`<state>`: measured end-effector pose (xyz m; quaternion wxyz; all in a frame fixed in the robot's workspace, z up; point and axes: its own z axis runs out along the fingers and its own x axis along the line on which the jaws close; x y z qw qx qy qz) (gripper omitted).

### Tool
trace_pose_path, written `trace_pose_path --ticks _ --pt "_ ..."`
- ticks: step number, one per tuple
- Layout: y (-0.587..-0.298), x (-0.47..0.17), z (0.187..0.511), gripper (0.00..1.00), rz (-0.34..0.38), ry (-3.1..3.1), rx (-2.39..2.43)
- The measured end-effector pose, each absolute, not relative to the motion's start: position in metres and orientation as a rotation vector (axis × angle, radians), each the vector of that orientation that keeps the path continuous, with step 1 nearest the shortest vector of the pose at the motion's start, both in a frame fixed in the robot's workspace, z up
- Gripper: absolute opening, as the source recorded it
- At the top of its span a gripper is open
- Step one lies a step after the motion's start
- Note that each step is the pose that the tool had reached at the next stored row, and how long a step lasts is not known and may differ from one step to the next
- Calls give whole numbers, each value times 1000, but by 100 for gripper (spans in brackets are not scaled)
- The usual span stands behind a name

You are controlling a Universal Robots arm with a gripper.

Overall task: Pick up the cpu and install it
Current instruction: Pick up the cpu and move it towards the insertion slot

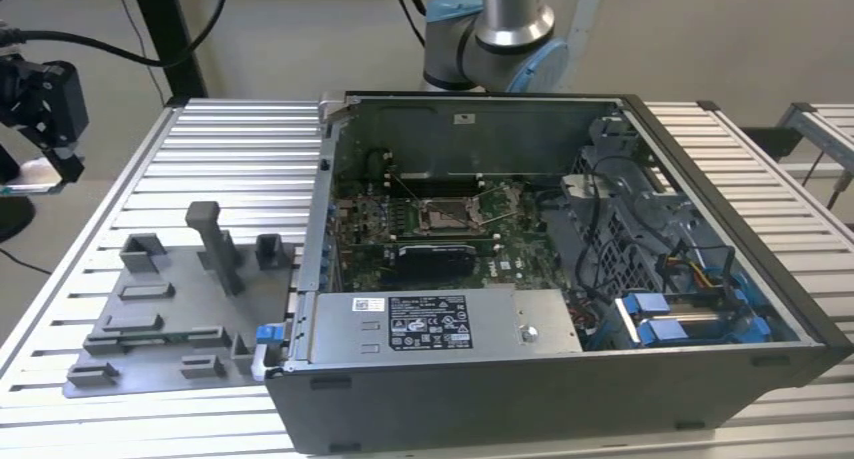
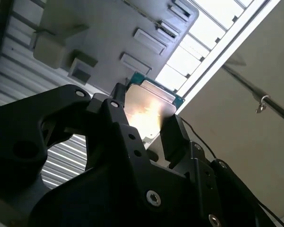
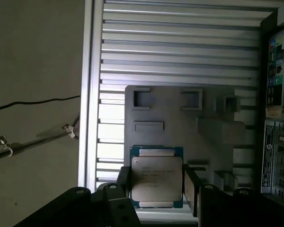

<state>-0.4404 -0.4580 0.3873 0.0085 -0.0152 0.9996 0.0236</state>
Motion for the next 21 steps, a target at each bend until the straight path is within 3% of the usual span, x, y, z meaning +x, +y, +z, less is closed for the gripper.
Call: trace_pose_path --ticks 21 --pt "-456 -421 387 0 72 3124 -47"
